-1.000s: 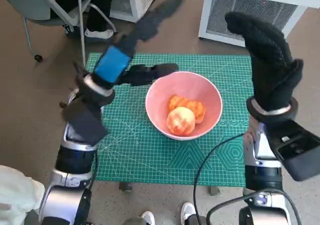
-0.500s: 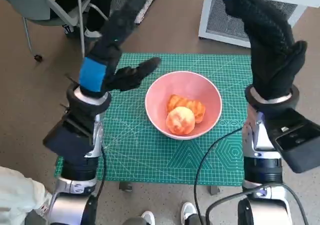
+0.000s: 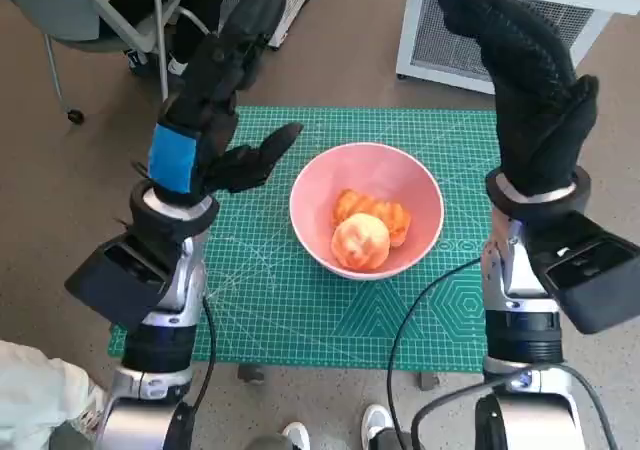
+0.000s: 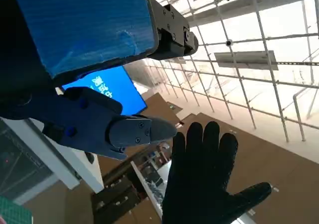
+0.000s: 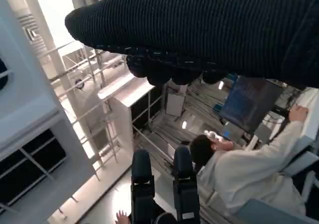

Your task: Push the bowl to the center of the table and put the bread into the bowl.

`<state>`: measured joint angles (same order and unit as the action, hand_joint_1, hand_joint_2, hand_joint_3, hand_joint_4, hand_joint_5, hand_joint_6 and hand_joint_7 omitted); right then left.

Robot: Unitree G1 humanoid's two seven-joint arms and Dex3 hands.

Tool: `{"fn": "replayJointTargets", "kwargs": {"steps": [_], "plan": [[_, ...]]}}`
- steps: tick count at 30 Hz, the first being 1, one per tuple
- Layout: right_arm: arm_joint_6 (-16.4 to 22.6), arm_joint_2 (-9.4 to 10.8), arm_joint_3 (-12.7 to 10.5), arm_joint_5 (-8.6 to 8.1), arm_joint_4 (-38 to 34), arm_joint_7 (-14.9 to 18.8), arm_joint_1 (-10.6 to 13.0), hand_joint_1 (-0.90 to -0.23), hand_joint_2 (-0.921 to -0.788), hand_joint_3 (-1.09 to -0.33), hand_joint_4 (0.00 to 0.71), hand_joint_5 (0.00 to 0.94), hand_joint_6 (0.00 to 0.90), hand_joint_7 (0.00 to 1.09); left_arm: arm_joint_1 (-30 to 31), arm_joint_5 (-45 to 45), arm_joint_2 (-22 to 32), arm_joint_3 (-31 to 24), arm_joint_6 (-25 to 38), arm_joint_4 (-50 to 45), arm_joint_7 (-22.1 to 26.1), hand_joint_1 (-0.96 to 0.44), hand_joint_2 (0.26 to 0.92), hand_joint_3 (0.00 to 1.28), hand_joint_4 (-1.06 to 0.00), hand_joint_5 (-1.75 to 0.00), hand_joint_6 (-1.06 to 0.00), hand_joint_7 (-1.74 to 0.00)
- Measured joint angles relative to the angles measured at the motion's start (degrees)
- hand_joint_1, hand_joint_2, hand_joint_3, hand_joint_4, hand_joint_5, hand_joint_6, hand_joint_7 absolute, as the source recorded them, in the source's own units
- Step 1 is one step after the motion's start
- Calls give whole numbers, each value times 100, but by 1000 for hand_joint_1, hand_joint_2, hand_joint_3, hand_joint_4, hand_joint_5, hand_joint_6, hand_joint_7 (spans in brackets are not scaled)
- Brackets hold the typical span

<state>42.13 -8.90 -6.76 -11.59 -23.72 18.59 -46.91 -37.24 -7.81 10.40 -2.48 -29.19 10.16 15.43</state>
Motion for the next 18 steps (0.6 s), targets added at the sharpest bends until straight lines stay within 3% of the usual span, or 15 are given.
{"fn": "replayJointTargets", "kwargs": {"steps": [18], "plan": [[-99,0,-1,-34,130,95,15,-567,-921,-800,187,194,-1,642,11,-74,-184,31,-46,51,108,-473,921,308,-271,0,-347,-43]]}}
